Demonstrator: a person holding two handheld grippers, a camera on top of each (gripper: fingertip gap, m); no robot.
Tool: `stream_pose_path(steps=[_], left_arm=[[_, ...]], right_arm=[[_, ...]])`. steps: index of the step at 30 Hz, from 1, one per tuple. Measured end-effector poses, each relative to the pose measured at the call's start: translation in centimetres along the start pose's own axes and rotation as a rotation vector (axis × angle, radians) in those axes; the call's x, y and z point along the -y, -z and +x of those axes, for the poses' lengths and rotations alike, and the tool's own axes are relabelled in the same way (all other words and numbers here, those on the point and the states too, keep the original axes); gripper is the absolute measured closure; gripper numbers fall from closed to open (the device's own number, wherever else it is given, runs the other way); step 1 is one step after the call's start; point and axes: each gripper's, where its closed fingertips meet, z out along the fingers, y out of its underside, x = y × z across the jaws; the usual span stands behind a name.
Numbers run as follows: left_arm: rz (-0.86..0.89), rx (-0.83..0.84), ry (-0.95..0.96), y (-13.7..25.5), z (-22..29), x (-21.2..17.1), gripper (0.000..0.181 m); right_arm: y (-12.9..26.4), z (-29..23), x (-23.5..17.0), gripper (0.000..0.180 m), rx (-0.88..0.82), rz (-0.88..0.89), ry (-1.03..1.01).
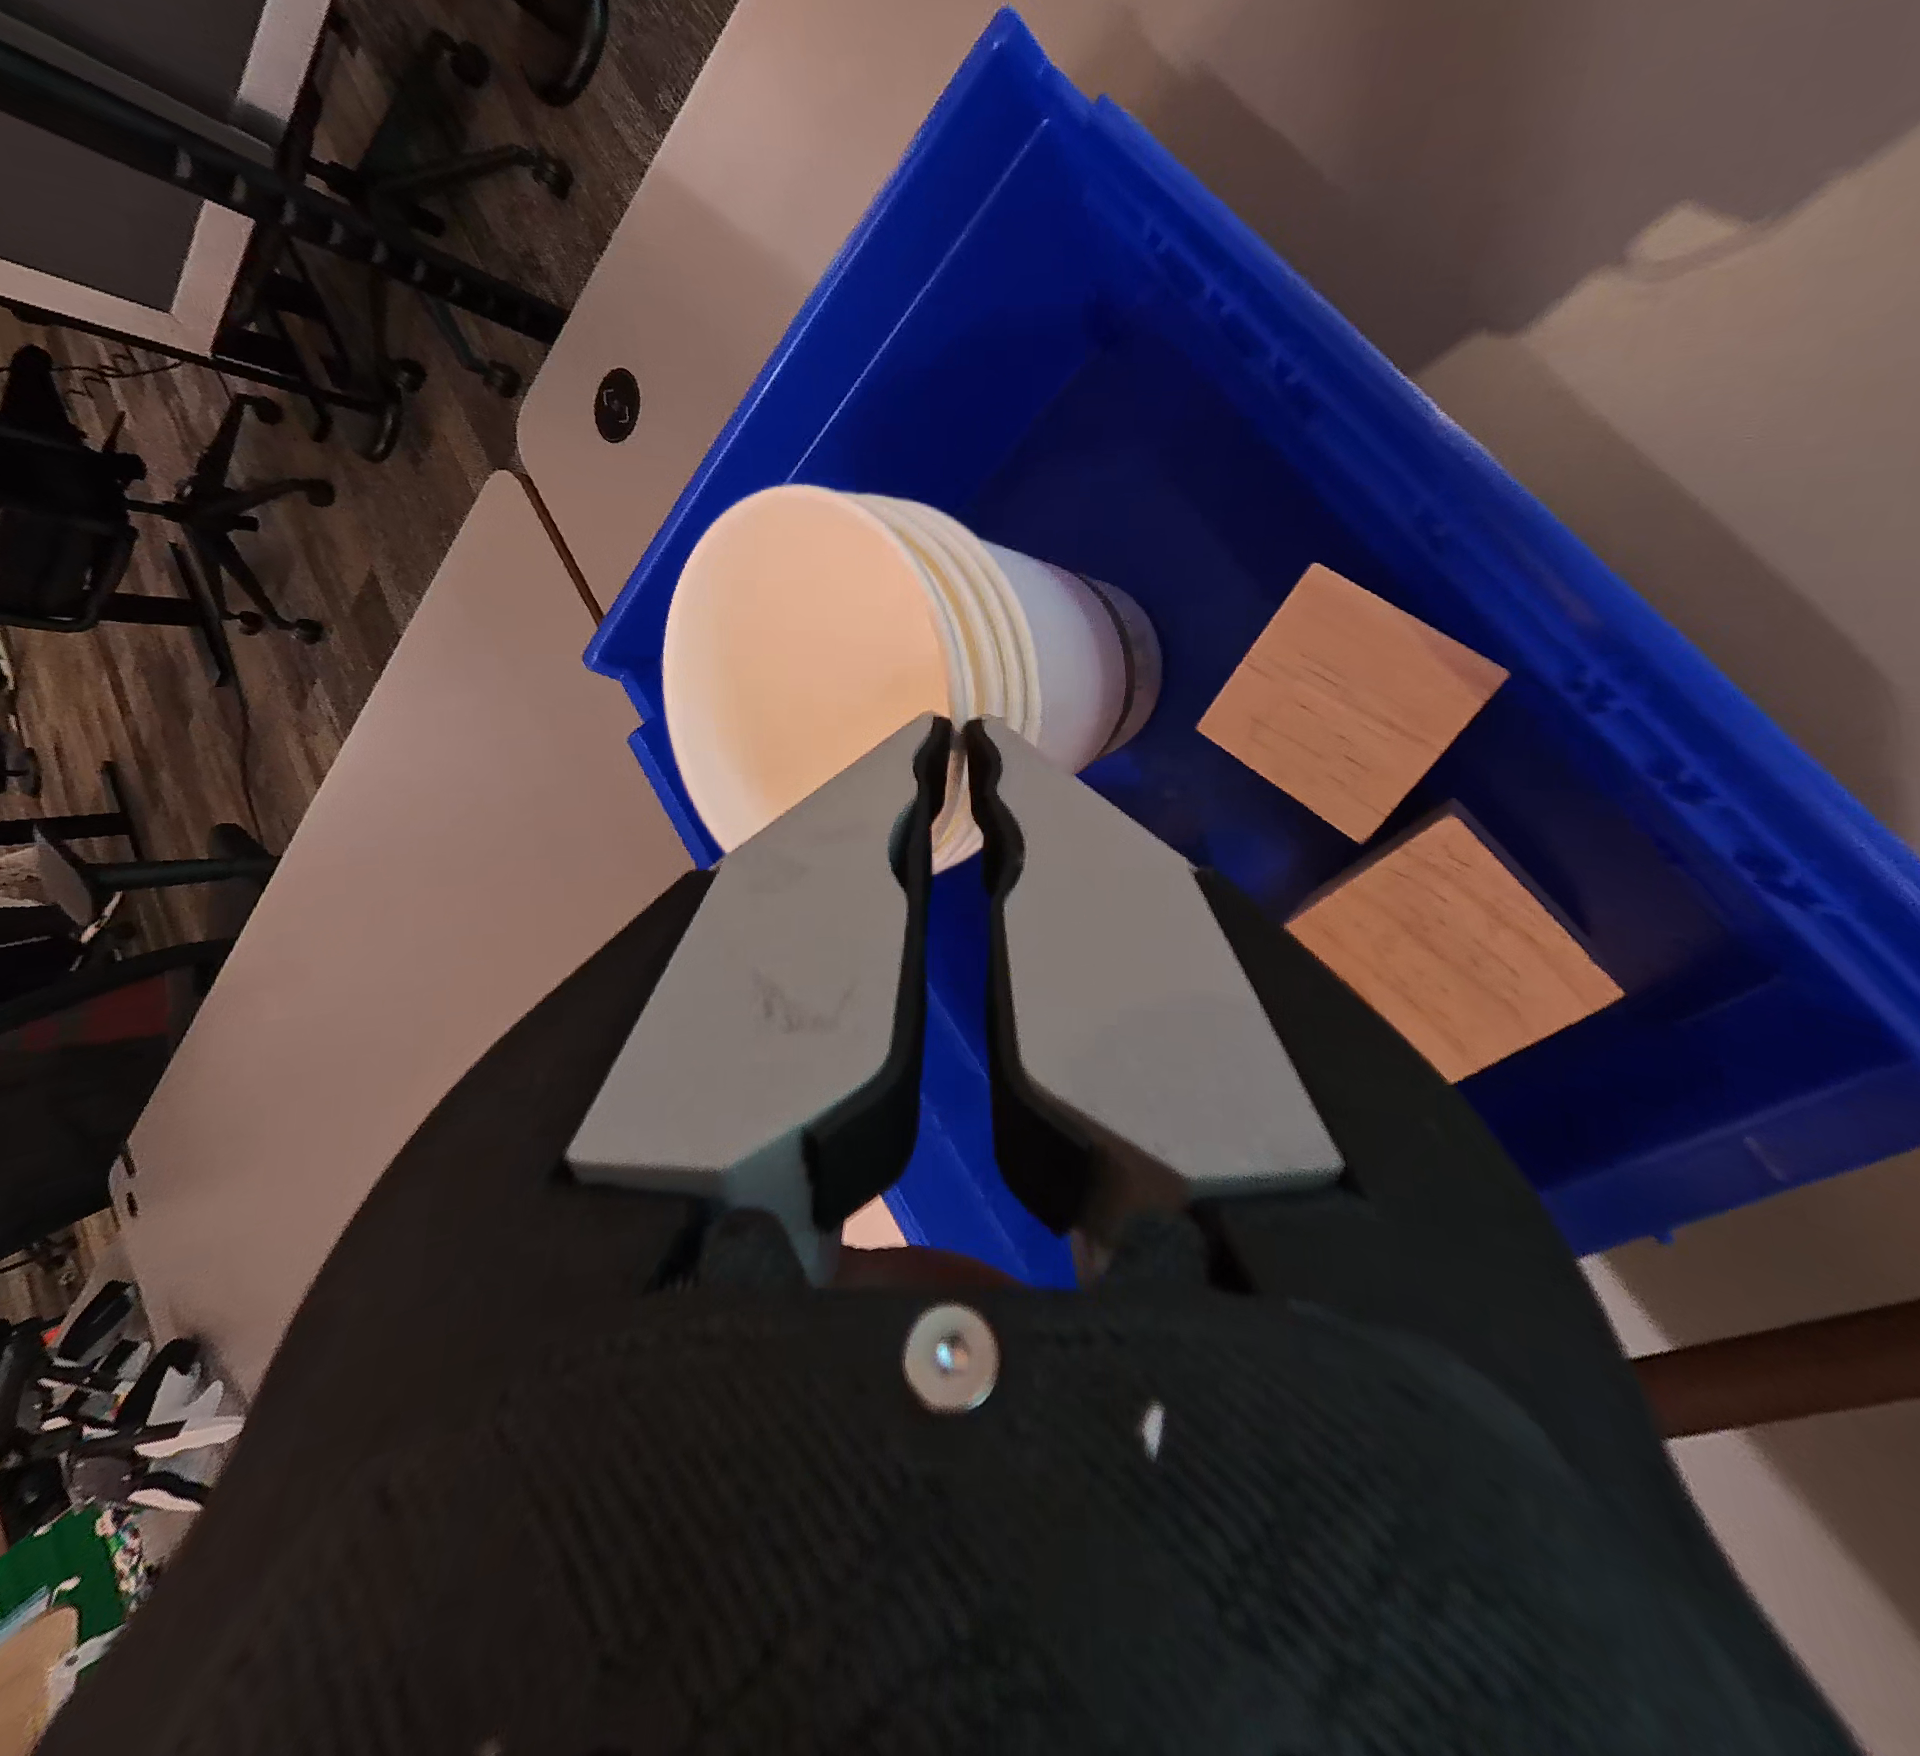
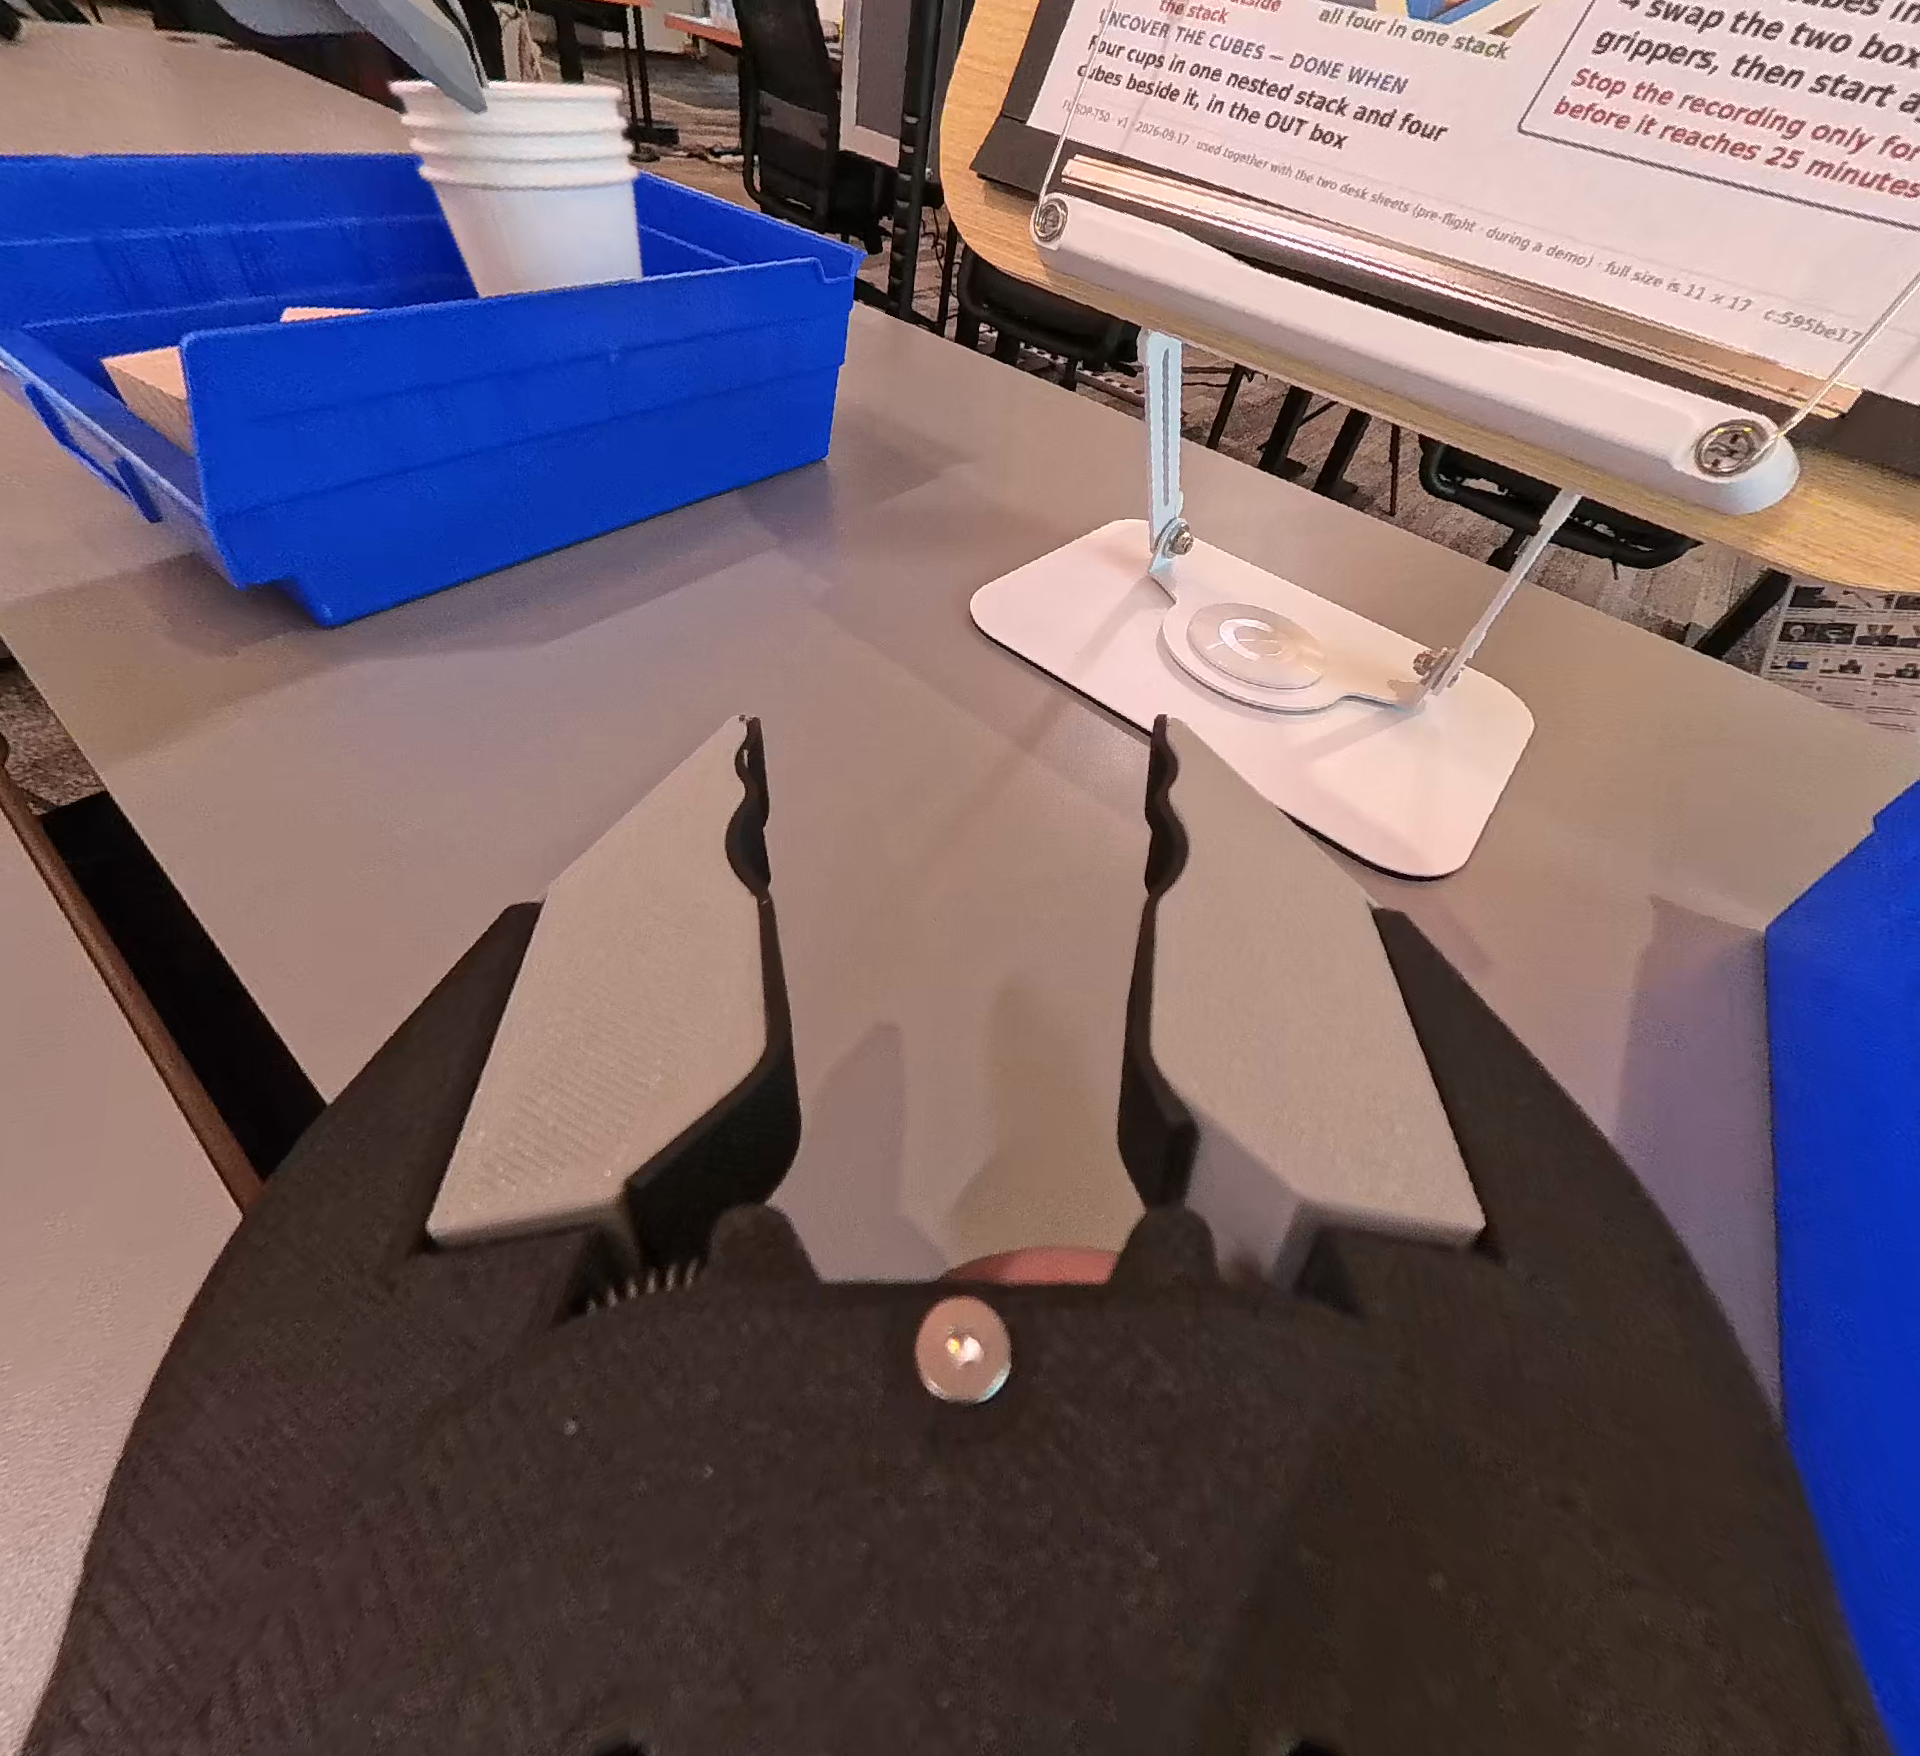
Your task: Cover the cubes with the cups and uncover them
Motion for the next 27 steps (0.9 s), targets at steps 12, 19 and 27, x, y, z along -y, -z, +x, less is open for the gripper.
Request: stream_pose_path(steps=[12,19,27], left_arm=[[-0.005,0.042,-0.049,0.4,-0.4,0.7,0.179],[0.009,0.103,-0.087,1.3,-1.2,1.3,0.179],[0.018,0.176,-0.136,3.2,-2.4,2.4,0.18]], right_arm=[[0.1,0.0,0.1,0.108,0.001,0.001,0.0],[0.1,0.0,0.1,0.109,0.0,0.004,-0.002],[0.2,0.0,0.3,0.109,-0.001,0.009,-0.001]])
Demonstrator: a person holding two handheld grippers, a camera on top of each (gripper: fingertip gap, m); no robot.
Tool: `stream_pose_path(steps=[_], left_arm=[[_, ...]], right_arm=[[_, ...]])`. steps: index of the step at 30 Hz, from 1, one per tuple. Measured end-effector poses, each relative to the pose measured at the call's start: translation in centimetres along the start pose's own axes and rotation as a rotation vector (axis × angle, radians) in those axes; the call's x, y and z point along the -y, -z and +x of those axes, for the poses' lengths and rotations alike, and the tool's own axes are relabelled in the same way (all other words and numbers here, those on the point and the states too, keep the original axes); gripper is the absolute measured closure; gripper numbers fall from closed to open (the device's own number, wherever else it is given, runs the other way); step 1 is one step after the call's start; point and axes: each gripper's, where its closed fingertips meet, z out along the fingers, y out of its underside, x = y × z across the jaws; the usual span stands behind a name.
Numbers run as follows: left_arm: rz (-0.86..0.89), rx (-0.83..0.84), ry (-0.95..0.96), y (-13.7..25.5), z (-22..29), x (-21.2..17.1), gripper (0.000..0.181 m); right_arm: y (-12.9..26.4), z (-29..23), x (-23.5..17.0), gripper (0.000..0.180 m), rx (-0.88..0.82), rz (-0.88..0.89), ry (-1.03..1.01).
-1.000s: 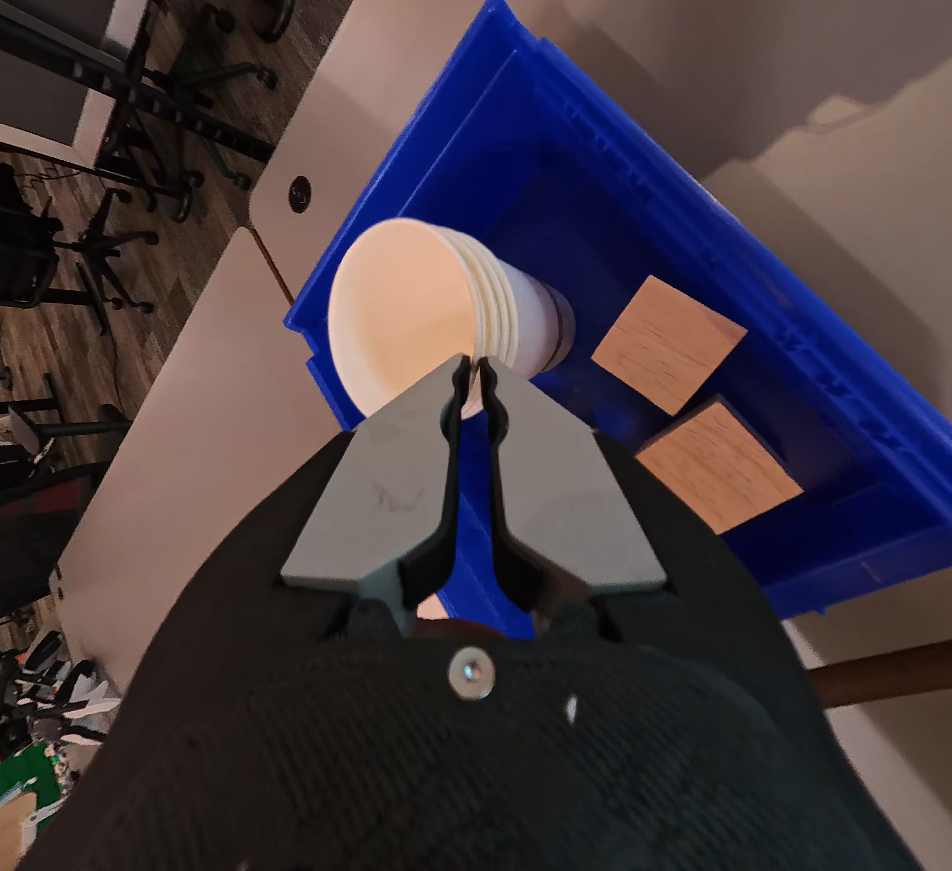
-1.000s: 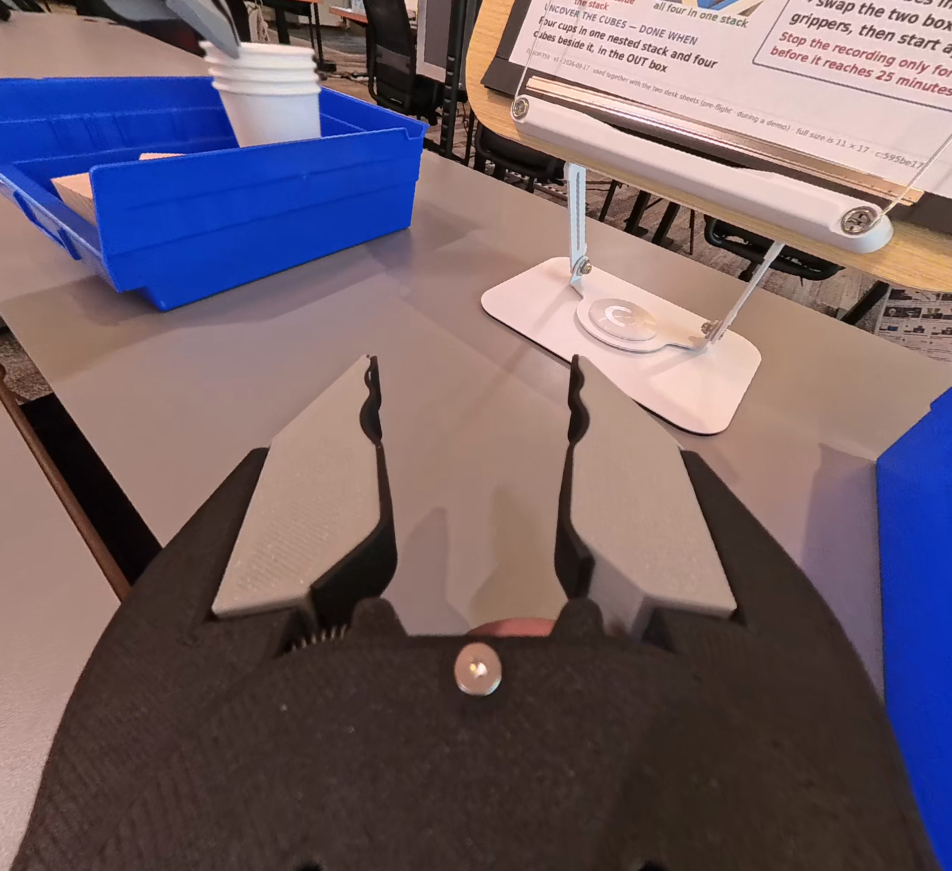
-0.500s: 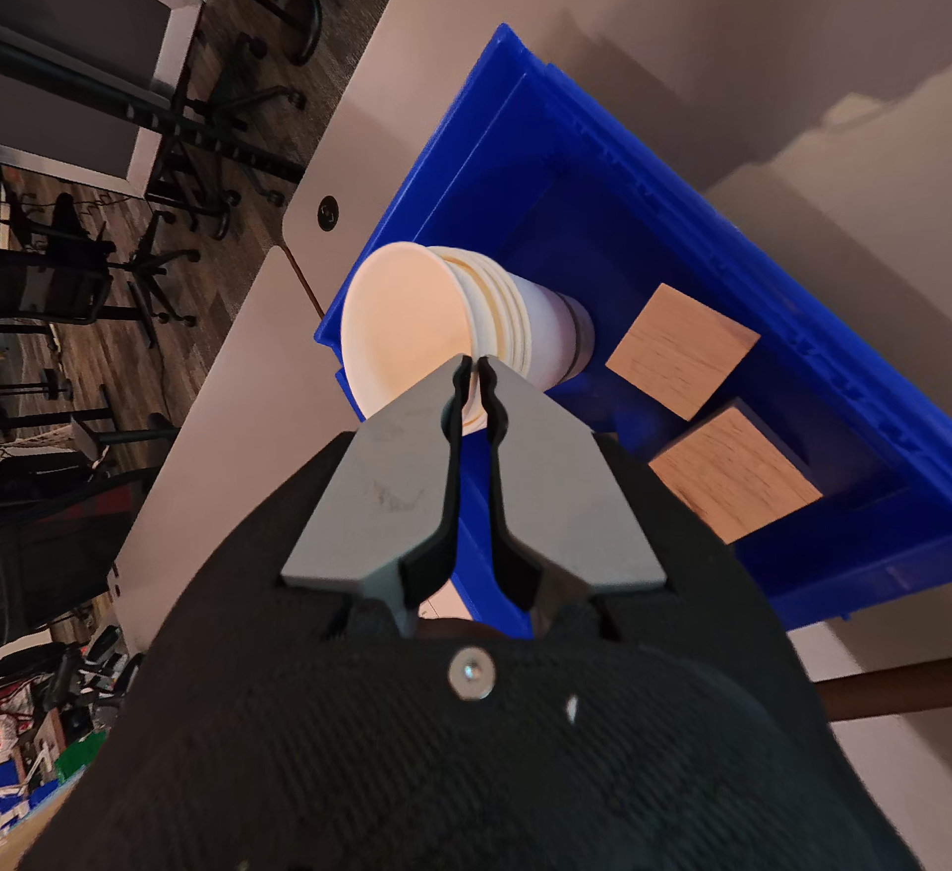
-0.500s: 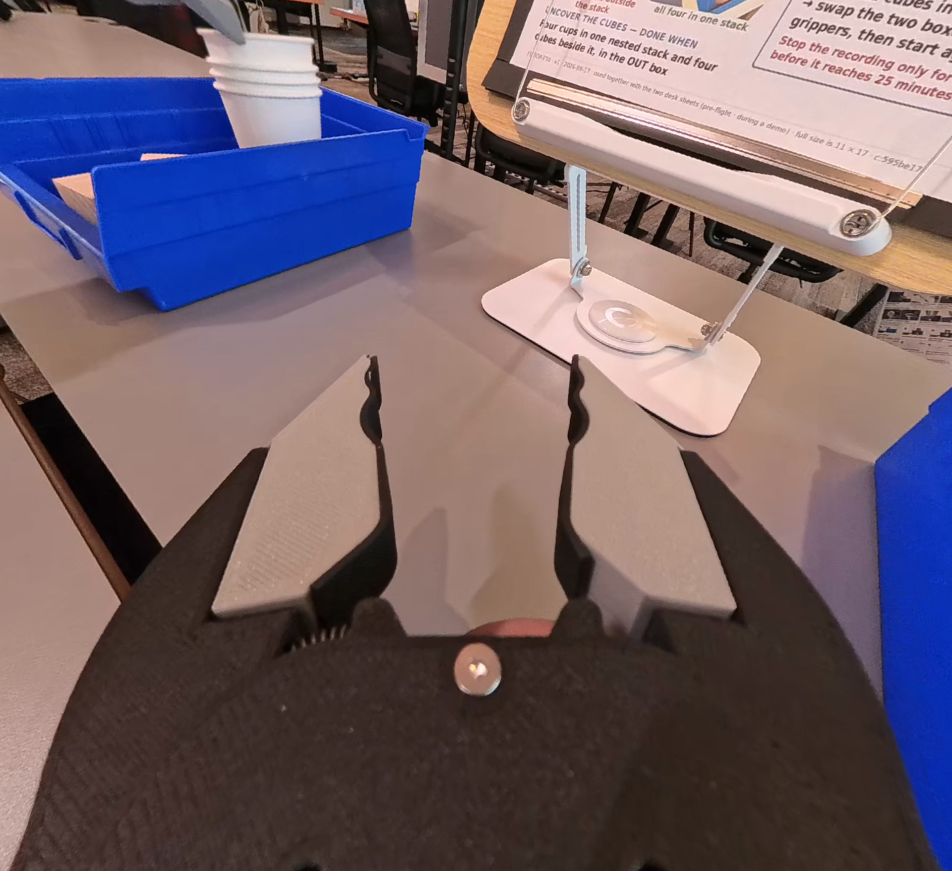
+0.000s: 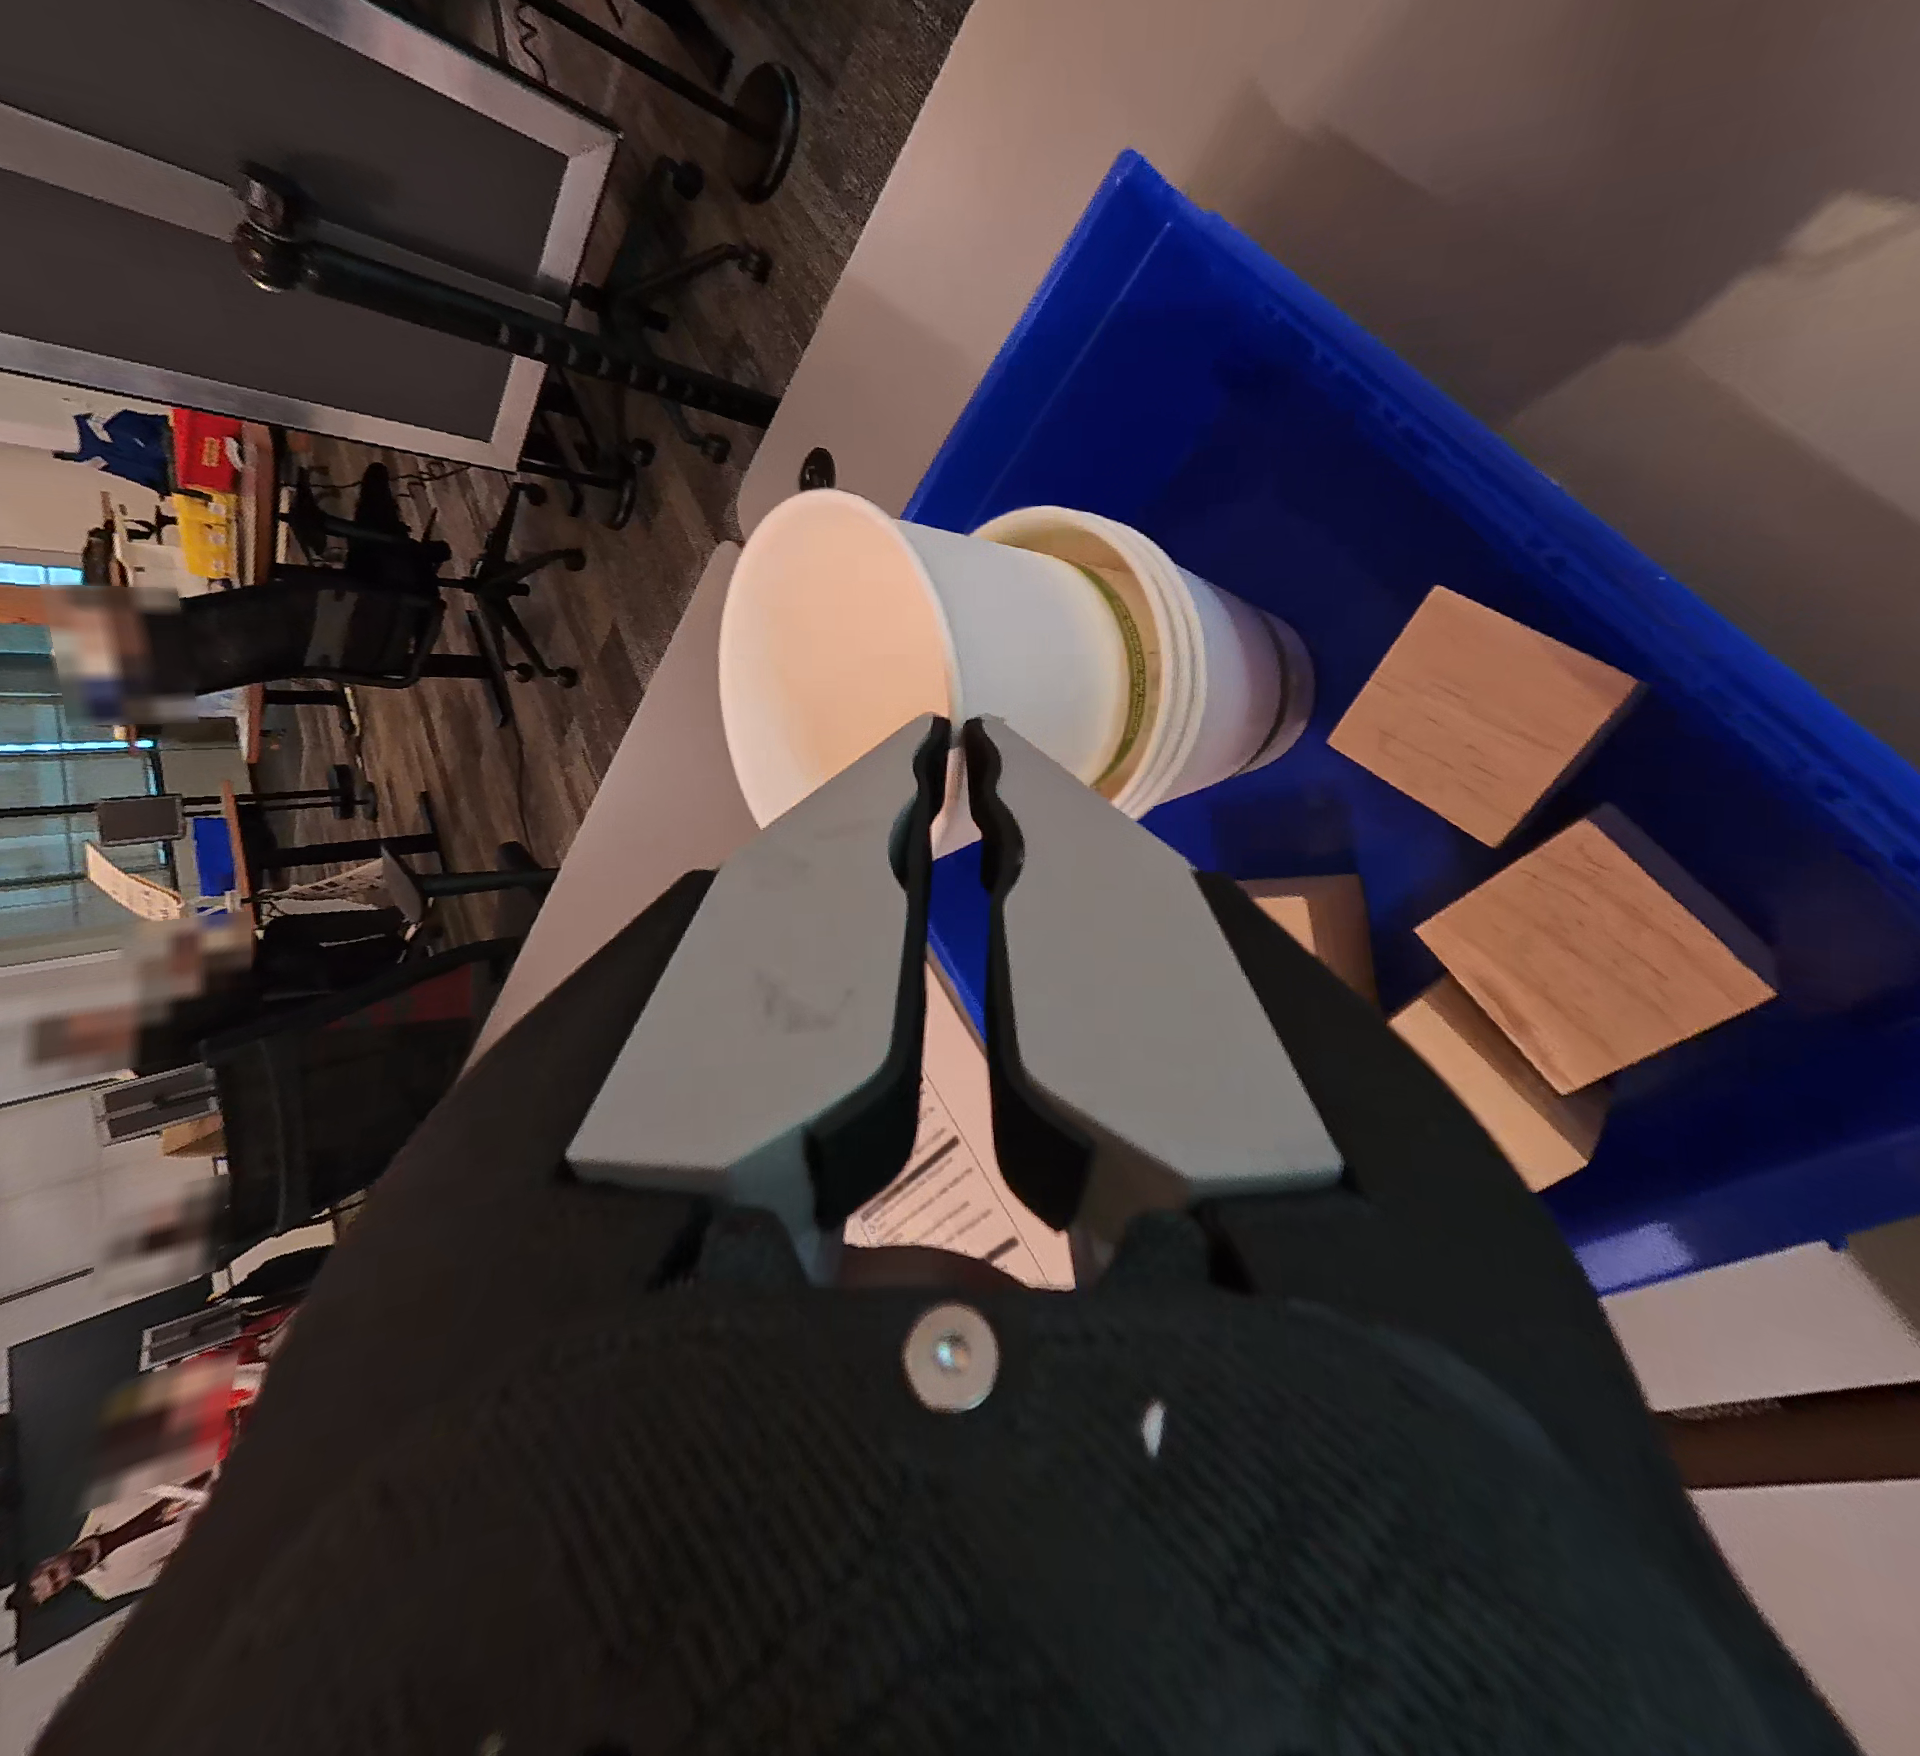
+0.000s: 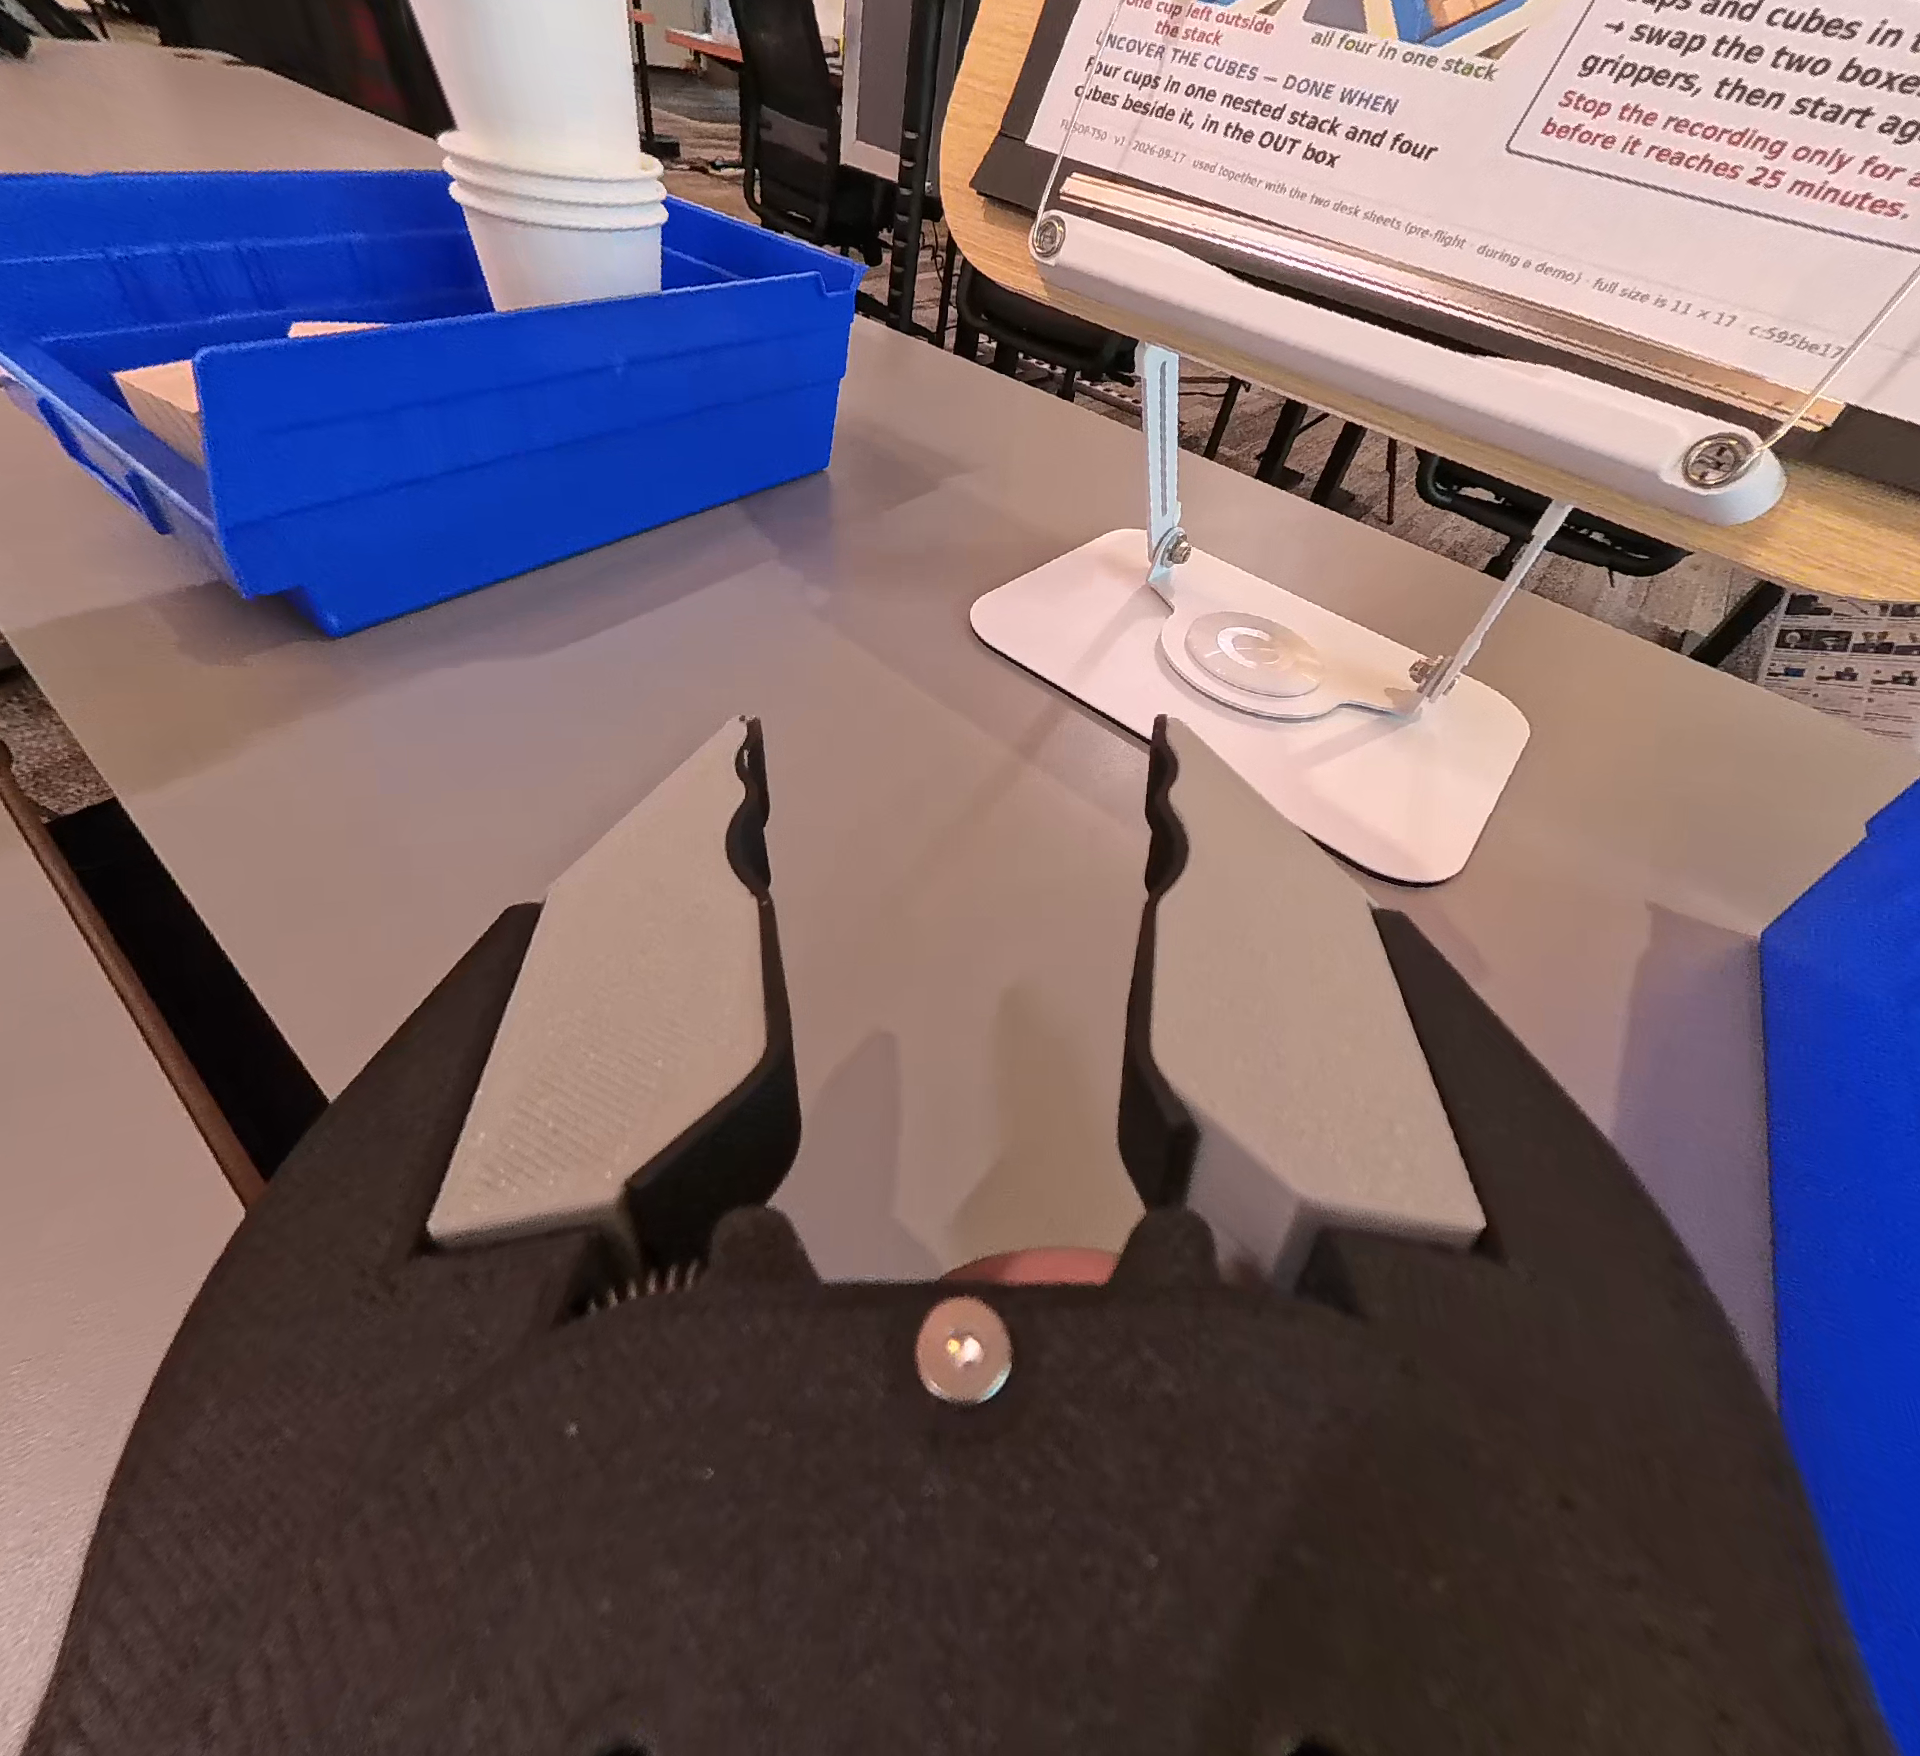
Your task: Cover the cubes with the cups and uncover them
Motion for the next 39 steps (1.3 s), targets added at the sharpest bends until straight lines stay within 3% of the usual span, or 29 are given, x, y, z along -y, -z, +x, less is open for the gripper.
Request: stream_pose_path(steps=[39], left_arm=[[0.017,0.129,-0.041,2.2,-2.5,1.2,0.179]], right_arm=[[0.2,-0.1,0.3,0.108,-0.001,0.01,0.003]])
